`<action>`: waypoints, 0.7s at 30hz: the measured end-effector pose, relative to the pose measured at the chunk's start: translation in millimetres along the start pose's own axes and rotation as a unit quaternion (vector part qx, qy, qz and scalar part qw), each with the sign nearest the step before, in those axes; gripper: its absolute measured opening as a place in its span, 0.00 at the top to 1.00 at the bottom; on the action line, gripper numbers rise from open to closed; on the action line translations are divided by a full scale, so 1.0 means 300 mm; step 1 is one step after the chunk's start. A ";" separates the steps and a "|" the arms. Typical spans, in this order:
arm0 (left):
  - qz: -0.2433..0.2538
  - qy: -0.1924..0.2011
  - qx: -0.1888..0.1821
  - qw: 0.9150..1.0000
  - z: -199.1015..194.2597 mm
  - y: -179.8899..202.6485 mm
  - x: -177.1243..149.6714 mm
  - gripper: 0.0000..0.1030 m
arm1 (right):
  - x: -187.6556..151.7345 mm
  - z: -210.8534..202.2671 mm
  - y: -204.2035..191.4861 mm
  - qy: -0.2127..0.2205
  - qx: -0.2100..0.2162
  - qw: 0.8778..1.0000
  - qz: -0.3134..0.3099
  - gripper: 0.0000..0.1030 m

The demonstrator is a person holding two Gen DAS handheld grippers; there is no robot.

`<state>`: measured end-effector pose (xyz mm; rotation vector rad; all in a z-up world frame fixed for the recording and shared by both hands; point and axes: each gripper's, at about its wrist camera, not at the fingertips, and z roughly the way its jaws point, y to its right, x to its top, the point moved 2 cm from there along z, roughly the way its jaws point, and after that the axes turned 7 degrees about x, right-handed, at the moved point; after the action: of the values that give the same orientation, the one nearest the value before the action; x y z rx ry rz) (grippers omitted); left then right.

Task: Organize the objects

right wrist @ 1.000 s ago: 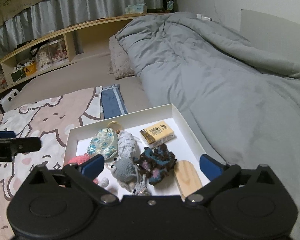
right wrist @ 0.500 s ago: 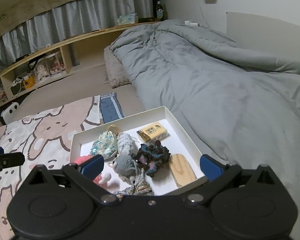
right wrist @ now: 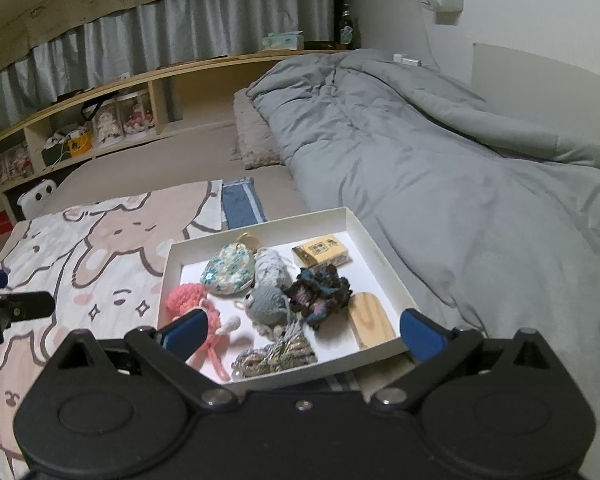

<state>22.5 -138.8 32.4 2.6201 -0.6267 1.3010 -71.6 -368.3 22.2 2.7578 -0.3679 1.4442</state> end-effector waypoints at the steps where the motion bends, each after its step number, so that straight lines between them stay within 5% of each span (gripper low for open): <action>1: -0.003 -0.001 -0.002 1.000 -0.003 -0.004 -0.006 0.00 | -0.008 -0.005 -0.006 0.000 0.001 1.000 -0.002 0.00; 21: -0.013 -0.023 0.022 0.999 -0.001 -0.040 -0.126 0.00 | -0.114 -0.023 -0.081 0.002 0.000 1.000 -0.015 0.00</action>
<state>7.1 -116.5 3.5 2.6909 -0.5742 1.2649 -90.9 -336.9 1.0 2.7483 -0.3249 1.4431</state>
